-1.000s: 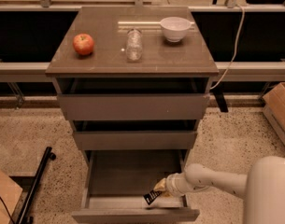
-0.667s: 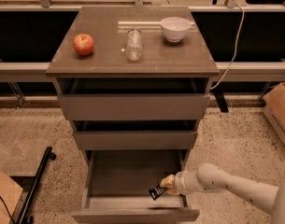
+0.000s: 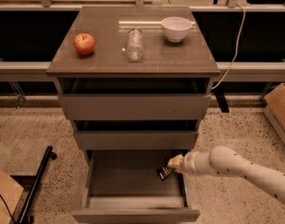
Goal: Pick rxbar chocolate from bottom drawer and place on counter
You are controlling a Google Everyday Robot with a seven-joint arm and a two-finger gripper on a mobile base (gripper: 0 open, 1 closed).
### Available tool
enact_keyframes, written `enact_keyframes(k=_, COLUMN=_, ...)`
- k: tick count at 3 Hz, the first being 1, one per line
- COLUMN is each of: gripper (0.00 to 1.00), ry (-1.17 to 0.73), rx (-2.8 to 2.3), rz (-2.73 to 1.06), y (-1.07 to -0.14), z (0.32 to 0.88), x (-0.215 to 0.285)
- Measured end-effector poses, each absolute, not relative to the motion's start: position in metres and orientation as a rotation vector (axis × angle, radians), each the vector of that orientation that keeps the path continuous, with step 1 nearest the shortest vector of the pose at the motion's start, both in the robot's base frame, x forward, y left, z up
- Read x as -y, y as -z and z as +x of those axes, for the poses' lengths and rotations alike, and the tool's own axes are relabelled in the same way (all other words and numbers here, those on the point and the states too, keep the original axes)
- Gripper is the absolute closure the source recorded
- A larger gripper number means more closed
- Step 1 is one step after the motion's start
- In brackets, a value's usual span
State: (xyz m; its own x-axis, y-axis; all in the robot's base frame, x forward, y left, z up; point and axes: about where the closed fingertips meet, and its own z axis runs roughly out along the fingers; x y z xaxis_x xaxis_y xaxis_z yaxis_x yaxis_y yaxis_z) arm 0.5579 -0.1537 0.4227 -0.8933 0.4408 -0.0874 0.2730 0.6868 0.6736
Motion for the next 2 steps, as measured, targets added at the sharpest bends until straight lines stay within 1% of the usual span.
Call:
enact_keyframes(k=1, gripper=1.0, ry=-0.867, rx=-2.558, rz=0.386, y=-0.515, z=0.584, x=0.165)
enact_keyframes(k=2, gripper=1.0, ry=-0.757, rx=-2.438, rz=0.229, y=-0.618, z=0.597, x=0.166)
